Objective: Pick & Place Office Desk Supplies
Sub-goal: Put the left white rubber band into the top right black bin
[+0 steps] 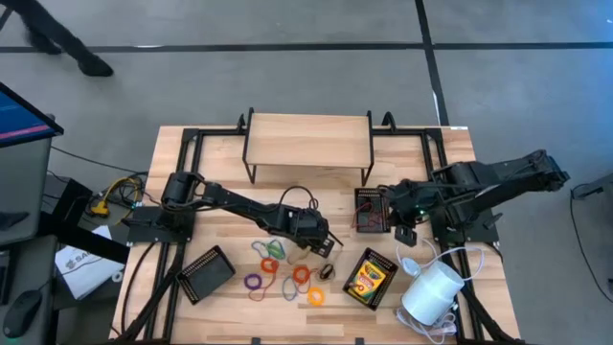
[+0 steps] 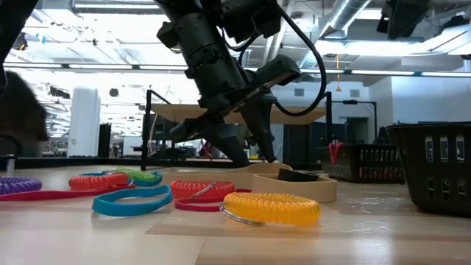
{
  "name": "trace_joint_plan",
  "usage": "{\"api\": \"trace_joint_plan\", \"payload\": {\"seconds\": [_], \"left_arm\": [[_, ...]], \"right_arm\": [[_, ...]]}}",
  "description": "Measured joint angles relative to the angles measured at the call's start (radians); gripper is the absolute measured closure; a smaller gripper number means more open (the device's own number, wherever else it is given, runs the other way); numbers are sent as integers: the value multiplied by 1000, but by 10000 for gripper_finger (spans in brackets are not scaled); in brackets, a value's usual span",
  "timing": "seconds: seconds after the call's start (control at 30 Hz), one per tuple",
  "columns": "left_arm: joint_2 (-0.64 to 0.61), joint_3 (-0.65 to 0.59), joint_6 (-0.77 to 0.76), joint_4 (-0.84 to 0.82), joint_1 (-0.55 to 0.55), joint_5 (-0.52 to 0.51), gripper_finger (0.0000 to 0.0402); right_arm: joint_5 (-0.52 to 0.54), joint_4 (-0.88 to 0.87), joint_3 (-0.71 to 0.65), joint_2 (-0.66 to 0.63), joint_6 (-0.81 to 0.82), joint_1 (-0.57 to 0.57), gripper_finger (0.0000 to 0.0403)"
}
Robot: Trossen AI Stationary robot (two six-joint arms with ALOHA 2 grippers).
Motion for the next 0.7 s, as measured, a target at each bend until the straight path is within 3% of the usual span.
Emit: {"api": "trace_joint_plan", "payload": {"seconds": [0.7], "left_arm": [[0,0,49,-101,-39,-29,253]], "right_arm": [[-67,75,0,0,-107,-186,330]]}}
